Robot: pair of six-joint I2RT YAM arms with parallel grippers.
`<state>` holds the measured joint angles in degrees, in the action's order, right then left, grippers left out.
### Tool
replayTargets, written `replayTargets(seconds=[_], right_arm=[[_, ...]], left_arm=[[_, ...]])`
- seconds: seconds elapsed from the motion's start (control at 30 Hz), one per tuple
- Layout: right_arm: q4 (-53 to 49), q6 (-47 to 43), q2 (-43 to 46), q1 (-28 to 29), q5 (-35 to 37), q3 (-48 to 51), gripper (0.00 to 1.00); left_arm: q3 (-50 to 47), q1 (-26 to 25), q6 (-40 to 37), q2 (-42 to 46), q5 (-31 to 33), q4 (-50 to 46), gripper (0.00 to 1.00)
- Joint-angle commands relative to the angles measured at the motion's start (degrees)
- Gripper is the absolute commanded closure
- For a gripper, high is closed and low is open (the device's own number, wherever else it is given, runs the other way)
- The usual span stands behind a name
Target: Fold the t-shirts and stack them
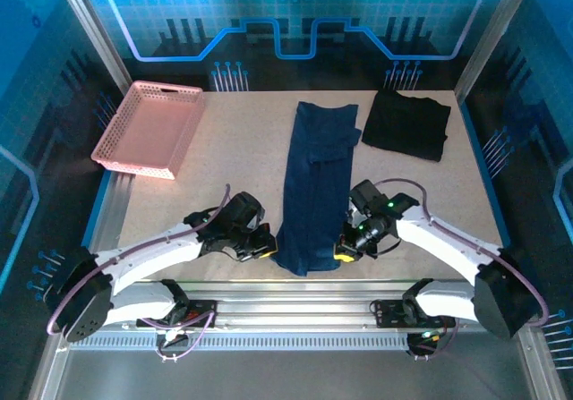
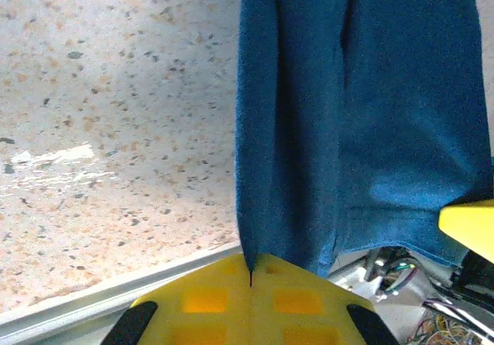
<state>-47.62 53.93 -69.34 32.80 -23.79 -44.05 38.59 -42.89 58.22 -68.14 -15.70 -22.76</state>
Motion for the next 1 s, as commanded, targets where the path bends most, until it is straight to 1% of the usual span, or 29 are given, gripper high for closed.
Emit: replayTargets(seconds=[0.0,0.03,0.07,0.2,0.27,0.37,0.43,0.57,0.67,0.87,0.97], right_arm=[[-6.47,-1.19,2.54,-3.14,1.73,-5.43,1.0],[-6.6,-2.31,2.2,-4.84,1.29,-5.97,1.0],[-7.23,-3.77,1.31,-6.61,1.05,-8.96,1.0],[-7.83,-9.58,-4.61,-13.12,0.2,-15.9,1.0],[-7.98,-12.49,-8.76,-16.07,0.31,-20.25,1.0],[-7.66,-16.4,-15.8,-19.49,0.31,-25.98,1.0],[-6.83,-18.2,-20.31,-21.42,0.17,-28.95,1.0],[-5.71,-19.93,-28.98,-24.76,-0.16,-34.67,1.0],[-6.04,-20.93,-34.18,-25.93,0.04,-39.1,1.0],[-6.51,-21.85,-43.67,-27.41,-0.38,-46.95,1.0],[-6.95,-21.68,-46.82,-27.52,-0.12,-50.3,1.0]], left_arm=[[9.36,1.73,-1.31,-2.09,-0.54,-2.63,1.0],[12.5,2.67,-2.39,-3.93,-0.7,-3.92,1.0],[15.24,3.94,-3.32,-5.65,-1.01,-4.68,1.0],[23.48,10.6,-4.96,-12.62,-2.56,-3.93,1.0],[28.38,13.8,-7.14,-16.81,-2.53,-4.13,1.0],[35.0,17.78,-8.52,-24.73,-5.55,-2.88,1.0],[39.52,19.13,-10.15,-29.69,-6.89,-2.58,1.0],[49.93,20.82,-14.84,-40.5,-8.04,-7.0,1.0],[55.5,21.68,-17.14,-46.64,-8.98,-9.05,1.0],[64.39,23.44,-19.71,-54.83,-9.25,-12.15,1.0],[66.98,24.23,-20.58,-56.92,-8.84,-13.33,1.0]])
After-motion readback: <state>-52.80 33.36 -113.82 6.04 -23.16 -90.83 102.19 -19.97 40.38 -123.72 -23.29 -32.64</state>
